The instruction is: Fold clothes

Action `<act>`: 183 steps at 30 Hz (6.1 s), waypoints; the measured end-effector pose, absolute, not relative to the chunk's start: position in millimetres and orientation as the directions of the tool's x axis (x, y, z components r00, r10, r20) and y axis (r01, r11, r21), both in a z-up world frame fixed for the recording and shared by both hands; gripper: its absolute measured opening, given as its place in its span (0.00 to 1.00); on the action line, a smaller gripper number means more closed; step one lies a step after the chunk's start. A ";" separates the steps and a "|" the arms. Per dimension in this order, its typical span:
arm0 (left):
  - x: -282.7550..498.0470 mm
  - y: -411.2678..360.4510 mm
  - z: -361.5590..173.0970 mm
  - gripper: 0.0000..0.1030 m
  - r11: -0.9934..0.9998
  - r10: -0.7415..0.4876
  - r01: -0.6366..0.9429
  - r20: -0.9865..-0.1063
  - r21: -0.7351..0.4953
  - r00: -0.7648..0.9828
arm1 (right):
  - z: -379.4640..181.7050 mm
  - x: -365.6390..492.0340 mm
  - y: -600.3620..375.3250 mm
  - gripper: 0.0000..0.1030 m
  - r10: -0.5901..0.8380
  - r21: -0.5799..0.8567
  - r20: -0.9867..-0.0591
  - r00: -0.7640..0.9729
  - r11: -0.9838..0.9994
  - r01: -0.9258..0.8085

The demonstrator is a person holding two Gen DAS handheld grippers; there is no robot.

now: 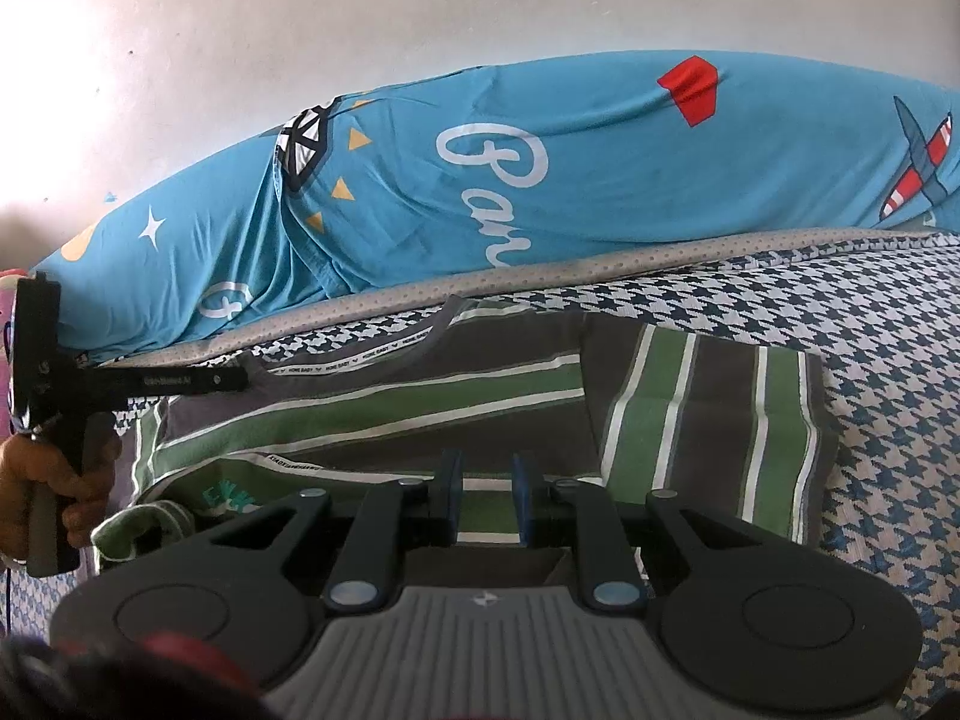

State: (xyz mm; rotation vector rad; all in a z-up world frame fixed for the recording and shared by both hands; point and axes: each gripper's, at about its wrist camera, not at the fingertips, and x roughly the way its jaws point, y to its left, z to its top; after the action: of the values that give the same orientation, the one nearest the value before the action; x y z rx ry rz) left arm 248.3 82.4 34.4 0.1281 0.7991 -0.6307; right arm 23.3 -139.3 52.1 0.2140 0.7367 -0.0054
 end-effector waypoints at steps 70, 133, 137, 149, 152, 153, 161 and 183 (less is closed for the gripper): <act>88.9 116.6 54.5 0.52 0.927 -0.371 0.274 -0.728 -0.255 0.577 | -12.3 172.9 -141.2 0.42 0.213 0.027 -0.579 0.787 0.970 -0.243; 63.4 100.0 74.3 0.61 0.910 -0.414 0.290 -0.685 -0.296 0.600 | 21.1 37.7 -266.5 0.40 -0.122 0.182 -0.670 0.732 0.929 0.321; 64.5 99.6 73.3 0.61 0.910 -0.415 0.291 -0.687 -0.296 0.597 | 8.8 43.4 -270.0 0.40 -0.125 0.207 -0.671 0.731 0.915 0.346; 70.0 98.8 69.4 0.61 0.911 -0.413 0.278 -0.699 -0.305 0.584 | 6.6 53.5 -252.4 0.07 -0.212 0.135 -0.618 0.757 0.920 0.368; 70.2 98.8 69.3 0.61 0.913 -0.408 0.273 -0.700 -0.303 0.586 | 21.9 47.3 -259.5 0.07 -0.325 0.120 -0.558 0.764 0.879 0.462; 70.5 99.0 69.4 0.61 0.913 -0.407 0.275 -0.701 -0.301 0.585 | 25.3 44.9 -261.2 0.07 -0.362 0.107 -0.534 0.764 0.868 0.485; 72.4 105.1 71.5 0.61 0.911 -0.413 0.262 -0.698 -0.320 0.585 | 26.4 37.0 -265.2 0.19 -0.436 0.057 -0.554 0.709 0.830 0.555; 34.6 104.0 87.9 0.93 0.915 -0.397 0.325 -0.675 -0.239 0.622 | 42.6 -36.1 -189.9 0.31 -0.088 0.193 -0.712 0.696 0.929 0.316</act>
State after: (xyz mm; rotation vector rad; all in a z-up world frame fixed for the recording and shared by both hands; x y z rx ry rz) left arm 34.6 104.0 87.9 -0.0969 0.7980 -0.4155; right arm -36.1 -189.9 42.6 0.3139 0.7704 -0.2295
